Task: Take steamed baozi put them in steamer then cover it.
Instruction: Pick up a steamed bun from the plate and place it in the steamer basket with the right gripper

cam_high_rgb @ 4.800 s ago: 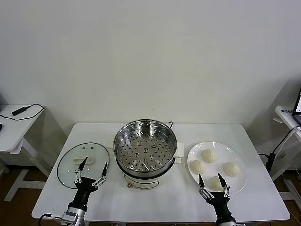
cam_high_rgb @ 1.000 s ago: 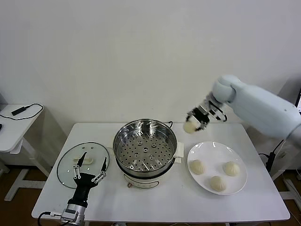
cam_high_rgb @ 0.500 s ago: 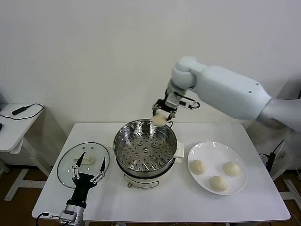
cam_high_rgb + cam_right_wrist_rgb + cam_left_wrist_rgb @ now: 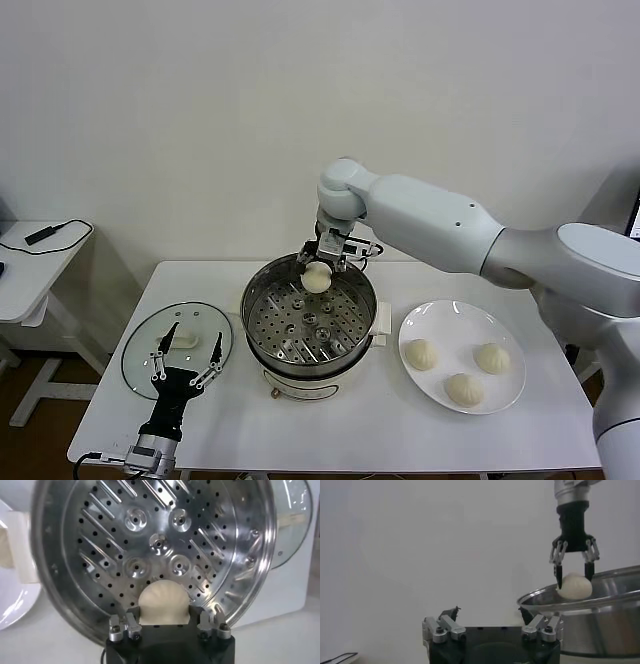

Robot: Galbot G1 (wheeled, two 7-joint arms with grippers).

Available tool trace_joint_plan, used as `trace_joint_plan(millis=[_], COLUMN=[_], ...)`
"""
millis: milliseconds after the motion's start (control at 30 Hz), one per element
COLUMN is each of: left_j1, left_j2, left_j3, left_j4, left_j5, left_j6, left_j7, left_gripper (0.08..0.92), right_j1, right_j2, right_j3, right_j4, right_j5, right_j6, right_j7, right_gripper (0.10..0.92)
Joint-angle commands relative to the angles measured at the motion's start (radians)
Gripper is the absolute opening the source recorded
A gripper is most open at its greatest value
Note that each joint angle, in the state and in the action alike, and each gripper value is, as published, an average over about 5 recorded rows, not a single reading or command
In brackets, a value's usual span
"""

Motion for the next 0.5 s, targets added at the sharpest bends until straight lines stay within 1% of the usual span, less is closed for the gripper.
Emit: trace_joint_plan(millis=[33,200,300,500], left_j1=[0.001,0.002,0.002,0.001], left_j2=[0.000,0.000,0.001,0.002], left_j3=[-0.001,-0.003,-0.005,-0.007], left_j4=[0.001,0.001,0.003,0.005], left_j5=[-0.001,-0.001,-0.002,-0.005], left_j6=[0.000,-0.003,-0.005,-0.007], left_j7=[0.000,-0.001,-0.001,0.001], left_gripper=[0.823,0.823,0.823,0.823], right_j1=[-0.040,-0.049,-0.051,-0.044], right_j2=[0.046,0.061,0.065,0.054], right_j3=[0.005,0.010,0.006,0.005], right_j4=[-0.057,-0.075,-0.076,-0.056], right_j5=[-0.055,-0.065,-0.064,-0.032], right_j6=[0.013,0.023,0.027,0.027], right_j7=[0.013,0.019,0.022,0.016], right_gripper=[0.673,0.684,0.708,0.813])
